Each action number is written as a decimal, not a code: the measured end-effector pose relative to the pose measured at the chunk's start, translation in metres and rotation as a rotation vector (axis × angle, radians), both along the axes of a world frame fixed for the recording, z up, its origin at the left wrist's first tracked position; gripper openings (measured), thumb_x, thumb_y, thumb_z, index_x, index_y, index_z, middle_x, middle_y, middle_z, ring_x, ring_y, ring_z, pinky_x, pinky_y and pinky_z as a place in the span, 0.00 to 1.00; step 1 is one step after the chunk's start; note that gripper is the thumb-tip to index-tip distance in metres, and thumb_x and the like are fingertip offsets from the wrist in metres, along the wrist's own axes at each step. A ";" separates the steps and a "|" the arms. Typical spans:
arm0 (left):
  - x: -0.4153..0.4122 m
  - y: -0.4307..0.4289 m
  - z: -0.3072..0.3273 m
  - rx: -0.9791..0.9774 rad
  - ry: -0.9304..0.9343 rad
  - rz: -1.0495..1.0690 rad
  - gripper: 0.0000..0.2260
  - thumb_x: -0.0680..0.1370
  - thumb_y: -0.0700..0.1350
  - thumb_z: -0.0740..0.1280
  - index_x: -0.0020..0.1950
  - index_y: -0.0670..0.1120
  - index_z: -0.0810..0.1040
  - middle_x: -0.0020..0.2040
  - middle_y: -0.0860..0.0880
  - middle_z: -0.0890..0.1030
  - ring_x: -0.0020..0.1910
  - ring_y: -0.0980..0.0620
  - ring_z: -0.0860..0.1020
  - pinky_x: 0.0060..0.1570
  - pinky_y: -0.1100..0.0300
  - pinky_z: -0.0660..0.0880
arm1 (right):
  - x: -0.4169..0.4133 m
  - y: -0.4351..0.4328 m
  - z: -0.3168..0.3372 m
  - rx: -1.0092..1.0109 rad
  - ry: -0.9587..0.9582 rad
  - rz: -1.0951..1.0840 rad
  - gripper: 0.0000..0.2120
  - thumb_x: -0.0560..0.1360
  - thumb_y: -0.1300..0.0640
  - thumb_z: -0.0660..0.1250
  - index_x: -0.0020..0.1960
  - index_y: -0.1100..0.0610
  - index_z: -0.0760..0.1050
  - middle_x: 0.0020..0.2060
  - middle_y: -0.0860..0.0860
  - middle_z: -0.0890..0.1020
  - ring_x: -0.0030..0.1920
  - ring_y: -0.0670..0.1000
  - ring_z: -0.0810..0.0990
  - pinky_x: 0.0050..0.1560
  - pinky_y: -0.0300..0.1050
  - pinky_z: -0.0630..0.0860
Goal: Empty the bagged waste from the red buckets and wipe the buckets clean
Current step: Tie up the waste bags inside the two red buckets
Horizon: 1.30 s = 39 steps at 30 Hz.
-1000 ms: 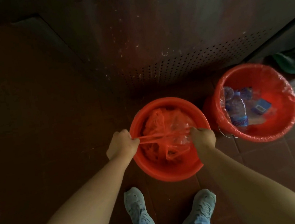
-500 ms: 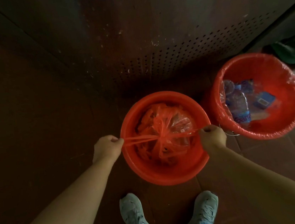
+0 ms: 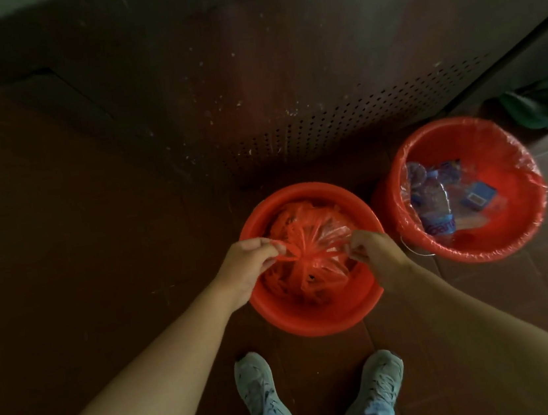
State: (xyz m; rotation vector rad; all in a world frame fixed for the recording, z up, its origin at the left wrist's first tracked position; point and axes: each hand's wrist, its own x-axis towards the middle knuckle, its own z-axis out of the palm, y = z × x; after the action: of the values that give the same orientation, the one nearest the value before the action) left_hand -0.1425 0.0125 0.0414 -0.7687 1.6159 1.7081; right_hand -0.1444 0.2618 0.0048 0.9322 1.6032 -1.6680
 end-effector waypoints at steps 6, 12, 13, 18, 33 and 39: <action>0.006 0.013 0.004 0.157 -0.191 0.022 0.14 0.79 0.31 0.59 0.47 0.40 0.84 0.47 0.43 0.86 0.47 0.49 0.85 0.52 0.56 0.80 | 0.002 -0.031 0.018 -0.112 0.079 0.256 0.12 0.72 0.72 0.59 0.49 0.72 0.80 0.43 0.59 0.84 0.47 0.56 0.81 0.53 0.48 0.77; 0.020 0.014 -0.013 0.108 -0.298 -0.013 0.05 0.78 0.38 0.71 0.49 0.46 0.86 0.42 0.50 0.86 0.34 0.58 0.82 0.40 0.62 0.79 | 0.006 -0.045 0.010 0.057 0.136 0.655 0.24 0.77 0.69 0.62 0.65 0.46 0.80 0.46 0.53 0.88 0.49 0.50 0.86 0.62 0.52 0.79; 0.022 0.015 -0.014 0.101 -0.302 -0.032 0.03 0.77 0.42 0.73 0.47 0.47 0.87 0.41 0.51 0.86 0.33 0.58 0.81 0.39 0.63 0.79 | 0.006 -0.048 0.009 0.060 0.155 0.686 0.26 0.76 0.70 0.62 0.61 0.43 0.81 0.47 0.54 0.87 0.48 0.53 0.87 0.61 0.54 0.80; 0.030 0.016 -0.017 0.046 -0.257 -0.118 0.08 0.73 0.52 0.78 0.42 0.48 0.86 0.34 0.52 0.82 0.31 0.58 0.79 0.40 0.62 0.79 | 0.006 -0.061 0.005 0.045 0.206 0.860 0.26 0.74 0.73 0.65 0.60 0.46 0.82 0.45 0.51 0.87 0.42 0.51 0.87 0.51 0.52 0.84; 0.020 -0.019 -0.024 -1.004 0.149 -0.685 0.10 0.78 0.54 0.69 0.41 0.50 0.77 0.46 0.53 0.74 0.40 0.52 0.78 0.41 0.50 0.81 | 0.007 -0.025 0.005 0.753 0.058 0.899 0.09 0.76 0.47 0.63 0.42 0.49 0.77 0.42 0.47 0.83 0.38 0.48 0.80 0.38 0.45 0.77; 0.004 -0.024 -0.031 -0.987 -0.069 -0.556 0.11 0.77 0.57 0.70 0.41 0.51 0.78 0.40 0.50 0.81 0.37 0.49 0.81 0.41 0.51 0.83 | 0.009 -0.008 -0.003 0.395 -0.328 -0.456 0.10 0.70 0.58 0.70 0.47 0.64 0.79 0.33 0.55 0.84 0.34 0.55 0.84 0.35 0.46 0.81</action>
State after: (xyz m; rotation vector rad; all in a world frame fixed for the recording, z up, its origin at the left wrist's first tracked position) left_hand -0.1387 -0.0112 0.0101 -0.6784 2.3315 0.4330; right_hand -0.1359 0.2534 0.0022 1.7825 1.5945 -1.3878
